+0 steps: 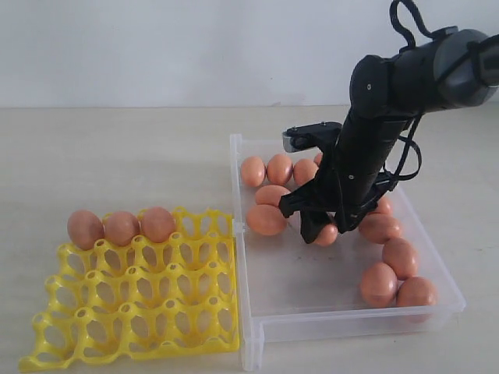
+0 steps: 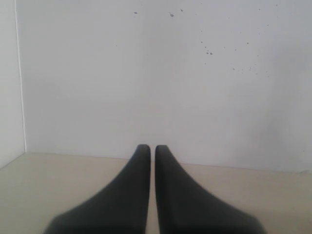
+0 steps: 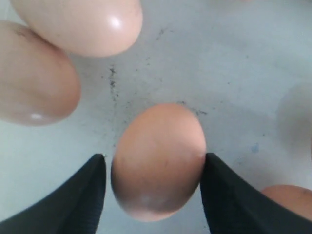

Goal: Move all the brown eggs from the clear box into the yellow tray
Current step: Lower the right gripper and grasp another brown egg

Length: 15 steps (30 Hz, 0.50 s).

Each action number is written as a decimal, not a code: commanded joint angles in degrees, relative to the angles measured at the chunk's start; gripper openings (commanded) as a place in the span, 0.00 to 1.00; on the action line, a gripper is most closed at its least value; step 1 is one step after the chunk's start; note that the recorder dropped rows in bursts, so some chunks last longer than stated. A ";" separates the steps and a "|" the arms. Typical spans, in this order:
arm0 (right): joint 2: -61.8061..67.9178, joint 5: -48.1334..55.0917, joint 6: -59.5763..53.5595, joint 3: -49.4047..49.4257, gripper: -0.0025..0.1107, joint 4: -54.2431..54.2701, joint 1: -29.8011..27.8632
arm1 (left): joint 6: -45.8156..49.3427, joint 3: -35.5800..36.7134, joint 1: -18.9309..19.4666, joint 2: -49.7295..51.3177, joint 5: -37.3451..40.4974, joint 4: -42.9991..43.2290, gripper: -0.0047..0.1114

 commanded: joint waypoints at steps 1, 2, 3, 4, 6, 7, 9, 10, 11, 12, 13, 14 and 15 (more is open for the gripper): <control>-0.07 -1.46 0.11 -0.25 0.47 -0.32 -0.10 | 0.20 -0.15 -0.16 -0.07 -0.32 -0.27 0.07; -0.07 -2.07 0.11 -0.25 0.46 -0.32 -0.10 | 0.20 -0.15 -0.16 -0.07 -0.32 -0.27 0.07; -0.07 -2.70 0.28 -0.25 0.42 -0.32 -0.10 | 0.20 -0.15 -0.16 -0.07 -0.32 -0.27 0.07; -0.07 -3.26 0.28 -0.25 0.35 -0.32 -0.10 | 0.20 -0.15 -0.16 -0.07 -0.32 -0.27 0.07; -0.07 -3.80 -0.31 -0.25 0.14 -0.32 -0.10 | 0.20 -0.15 -0.16 -0.07 -0.32 -0.27 0.07; -0.07 -3.80 -1.74 -0.25 0.01 -0.32 -0.10 | 0.20 -0.15 -0.16 -0.07 -0.32 -0.27 0.07; -0.07 -3.87 -3.47 -0.25 0.02 -0.32 -0.10 | 0.20 -0.15 -0.16 -0.07 -0.32 -0.27 0.07; -0.07 -4.12 -4.00 -0.25 0.02 -0.32 -0.10 | 0.20 -0.15 -0.16 -0.07 -0.32 -0.27 0.07; -0.07 -5.28 -4.20 0.00 0.02 -0.32 -0.10 | 0.20 -0.15 -0.16 -0.07 -0.32 -0.27 0.07; -0.07 -6.83 -4.20 0.42 0.02 -0.32 -0.10 | 0.20 -0.15 -0.16 -0.07 -0.32 -0.27 0.07; -0.30 -9.79 -4.20 1.34 0.02 -0.32 -0.10 | 0.20 -0.15 -0.16 -0.07 -0.32 -0.27 0.07; -0.69 -13.67 -3.92 2.66 0.02 -0.08 -0.10 | 0.20 -0.15 -0.16 -0.07 -0.32 -0.27 0.07; -1.07 -18.46 -3.38 4.04 0.02 0.21 -0.10 | 0.20 -0.15 -0.16 -0.07 -0.32 -0.27 0.07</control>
